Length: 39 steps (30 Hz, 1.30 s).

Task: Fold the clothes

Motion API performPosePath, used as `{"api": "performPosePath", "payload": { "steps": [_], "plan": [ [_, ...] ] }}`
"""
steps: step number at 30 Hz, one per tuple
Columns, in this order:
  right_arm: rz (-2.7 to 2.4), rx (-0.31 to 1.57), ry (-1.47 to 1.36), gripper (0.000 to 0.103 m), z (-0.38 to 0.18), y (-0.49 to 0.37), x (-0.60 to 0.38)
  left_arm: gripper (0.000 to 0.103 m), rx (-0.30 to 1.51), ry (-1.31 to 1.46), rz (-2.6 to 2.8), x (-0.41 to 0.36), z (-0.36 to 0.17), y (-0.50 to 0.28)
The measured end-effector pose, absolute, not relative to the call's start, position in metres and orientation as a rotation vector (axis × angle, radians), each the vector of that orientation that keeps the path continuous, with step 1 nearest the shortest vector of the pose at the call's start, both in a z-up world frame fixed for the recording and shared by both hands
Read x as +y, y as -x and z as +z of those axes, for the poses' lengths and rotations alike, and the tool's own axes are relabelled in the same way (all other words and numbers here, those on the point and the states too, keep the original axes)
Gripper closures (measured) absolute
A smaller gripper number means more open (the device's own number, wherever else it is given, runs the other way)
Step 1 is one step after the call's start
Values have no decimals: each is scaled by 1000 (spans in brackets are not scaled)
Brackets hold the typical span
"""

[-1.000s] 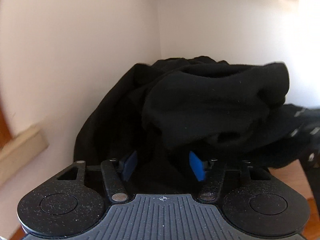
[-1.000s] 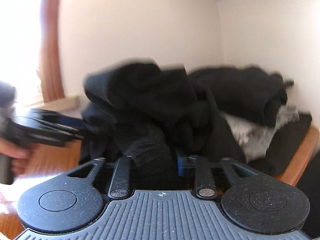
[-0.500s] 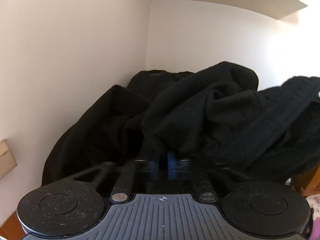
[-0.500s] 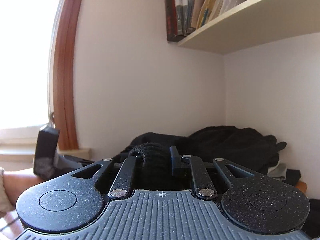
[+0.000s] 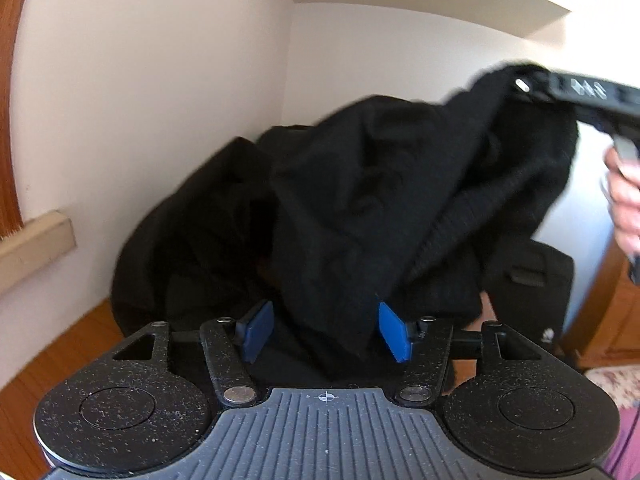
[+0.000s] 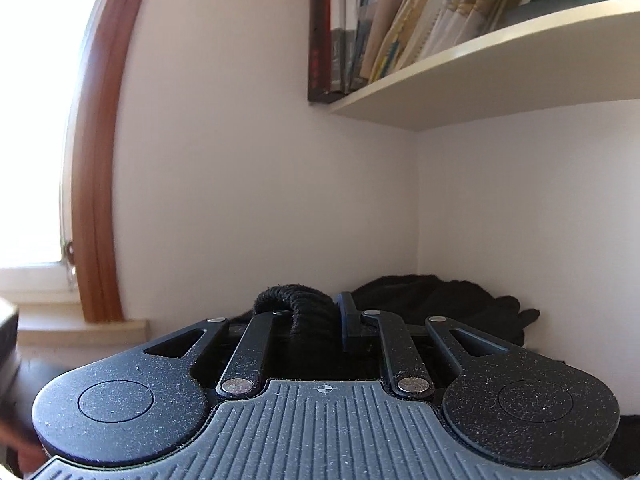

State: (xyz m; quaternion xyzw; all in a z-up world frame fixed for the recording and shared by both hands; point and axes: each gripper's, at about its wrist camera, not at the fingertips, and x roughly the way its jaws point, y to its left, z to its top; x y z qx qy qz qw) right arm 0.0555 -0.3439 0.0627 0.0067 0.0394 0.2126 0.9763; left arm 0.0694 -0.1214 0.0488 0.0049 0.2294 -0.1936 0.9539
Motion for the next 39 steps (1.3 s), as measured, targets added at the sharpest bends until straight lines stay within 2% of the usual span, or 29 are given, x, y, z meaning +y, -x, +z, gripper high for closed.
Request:
{"api": "performPosePath", "payload": {
  "steps": [10, 11, 12, 13, 14, 27, 37, 39],
  "plan": [
    [422, -6, 39, 90, 96, -35, -329, 35, 466, -28, -363, -144, 38, -70],
    [421, -4, 43, 90, 97, -35, -329, 43, 463, -18, -348, -142, 39, -70],
    [419, 2, 48, 90, 99, -35, -331, 64, 461, -8, -333, -139, 40, -73],
    [419, 10, 51, 90, 99, -35, -333, 77, 458, -1, -315, -136, 43, -75],
    [416, 18, 53, 90, 100, -36, -334, 97, 454, 5, -296, -133, 46, -77],
    [435, 344, 146, 90, 78, -68, -334, 98, 289, 61, -83, -19, 115, -45],
    [766, 483, 221, 90, 67, -25, -235, 99, 199, 19, 123, 71, 176, 76],
    [850, 504, 242, 90, 58, -10, -202, 103, 212, 8, 171, 95, 177, 99]
  ]
}}
